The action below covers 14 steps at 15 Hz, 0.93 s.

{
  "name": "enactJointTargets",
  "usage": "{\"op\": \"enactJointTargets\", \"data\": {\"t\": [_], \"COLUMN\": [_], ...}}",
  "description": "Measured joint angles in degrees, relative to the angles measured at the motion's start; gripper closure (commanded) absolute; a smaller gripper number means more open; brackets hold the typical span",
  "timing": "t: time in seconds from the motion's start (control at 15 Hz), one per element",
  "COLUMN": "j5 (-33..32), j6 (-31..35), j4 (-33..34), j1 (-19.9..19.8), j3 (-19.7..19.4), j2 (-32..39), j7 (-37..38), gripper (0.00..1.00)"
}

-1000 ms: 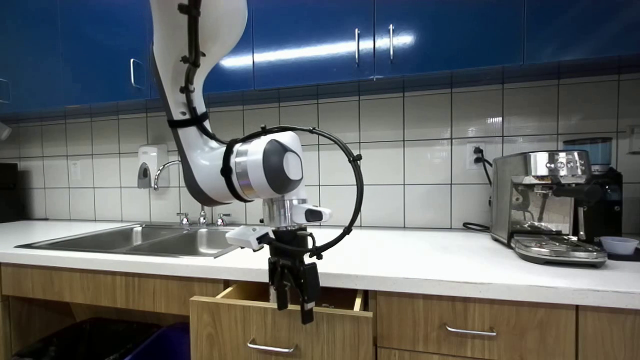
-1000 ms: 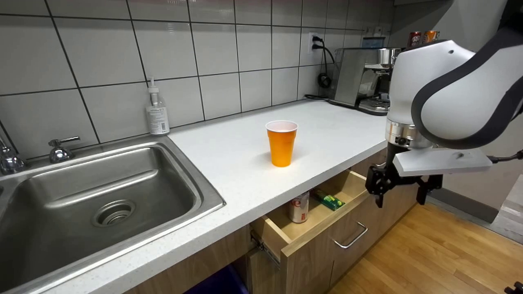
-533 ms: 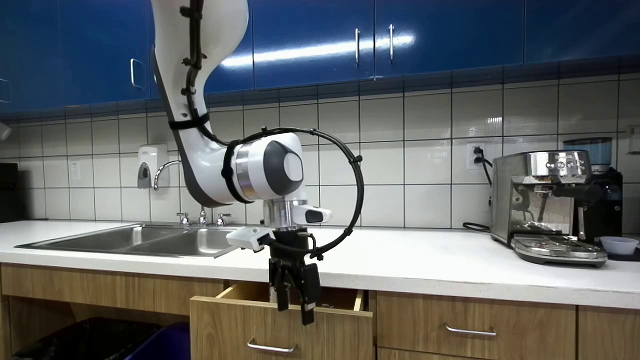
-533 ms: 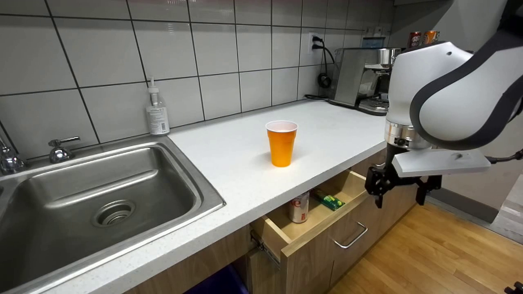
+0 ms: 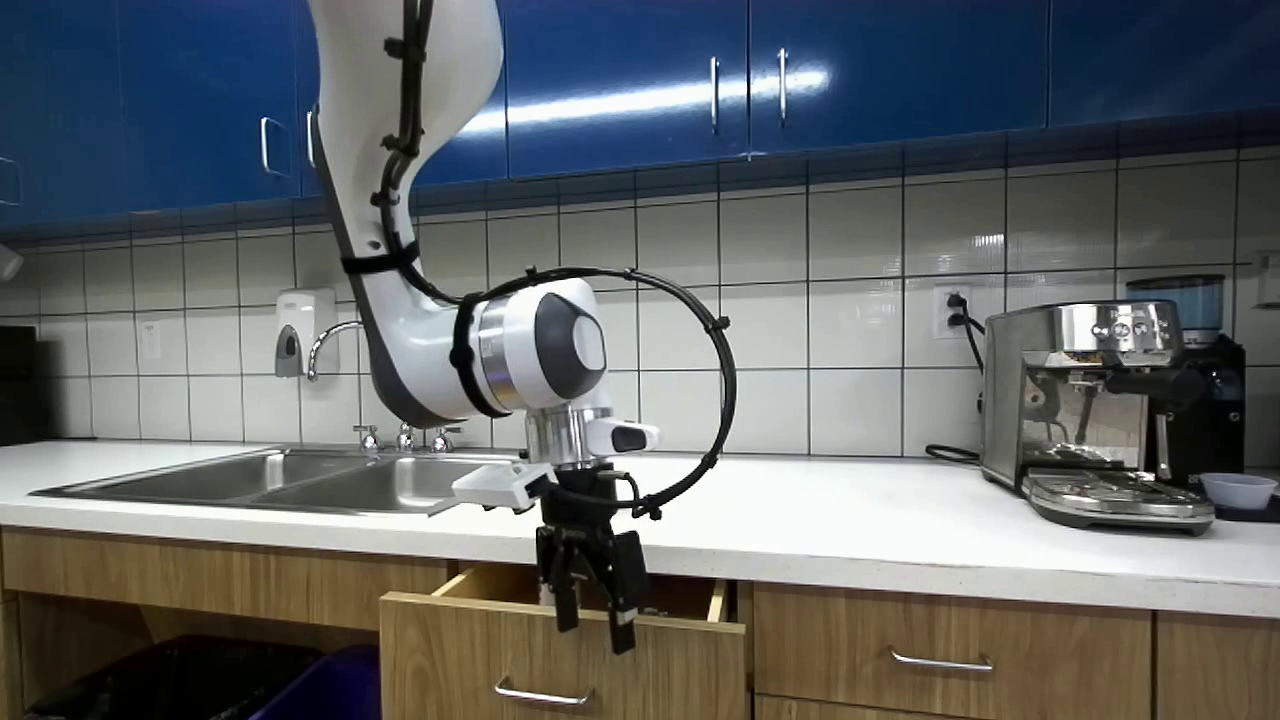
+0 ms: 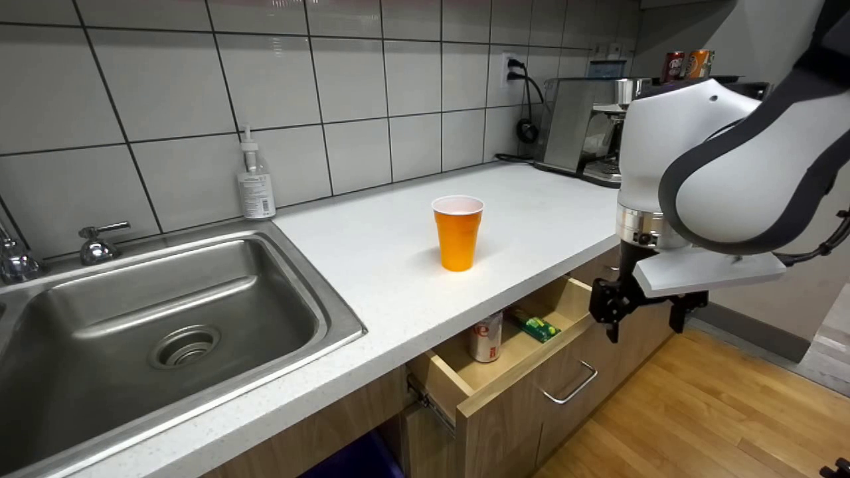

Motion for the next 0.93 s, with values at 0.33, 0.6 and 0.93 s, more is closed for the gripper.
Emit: {"op": "enactJointTargets", "data": {"t": [0.33,0.6,0.93], "j5": [-1.33,-1.33,-1.35], "j6": [1.19,2.93,4.72], "j4": [3.07,4.84,4.91], "j1": [0.59,1.20,3.04], "j3": [0.00,-0.35,-2.32], "j2": [3.69,6.47,7.19], "j7": [-1.06,-3.13,-3.88], "gripper": [0.00,0.00,0.00]}}
